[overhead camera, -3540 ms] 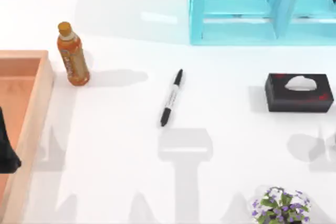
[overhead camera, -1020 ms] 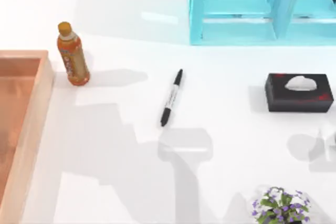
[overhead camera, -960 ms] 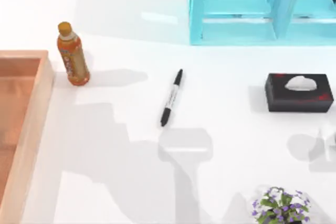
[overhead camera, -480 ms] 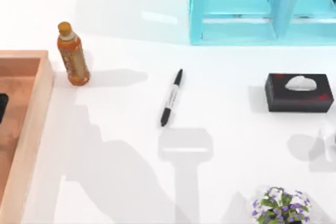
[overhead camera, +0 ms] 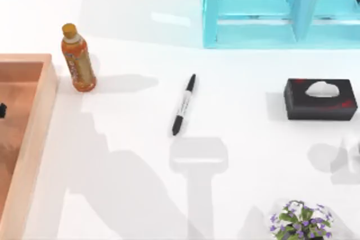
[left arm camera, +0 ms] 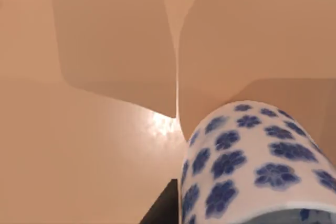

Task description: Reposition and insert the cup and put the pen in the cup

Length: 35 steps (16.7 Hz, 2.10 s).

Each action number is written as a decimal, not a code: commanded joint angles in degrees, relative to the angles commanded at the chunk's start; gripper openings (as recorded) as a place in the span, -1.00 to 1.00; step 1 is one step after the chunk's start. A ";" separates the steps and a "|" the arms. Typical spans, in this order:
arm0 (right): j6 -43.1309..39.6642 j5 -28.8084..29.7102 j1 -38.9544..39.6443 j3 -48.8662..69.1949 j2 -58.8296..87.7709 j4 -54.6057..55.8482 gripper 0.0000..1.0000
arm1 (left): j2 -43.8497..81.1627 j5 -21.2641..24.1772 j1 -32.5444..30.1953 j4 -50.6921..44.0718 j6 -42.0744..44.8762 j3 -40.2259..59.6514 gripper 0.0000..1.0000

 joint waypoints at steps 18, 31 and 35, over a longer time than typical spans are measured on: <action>0.00 0.00 0.00 0.00 0.00 0.00 1.00 | -0.22 -0.07 -0.68 -0.98 -1.48 1.87 -1.00; 0.00 0.00 0.00 0.00 0.00 0.00 1.00 | -4.72 -0.02 -23.48 -30.25 -24.73 26.38 -1.00; 0.00 0.00 0.00 0.00 0.00 0.00 1.00 | -5.34 0.12 -26.72 -33.46 -26.65 28.19 -1.00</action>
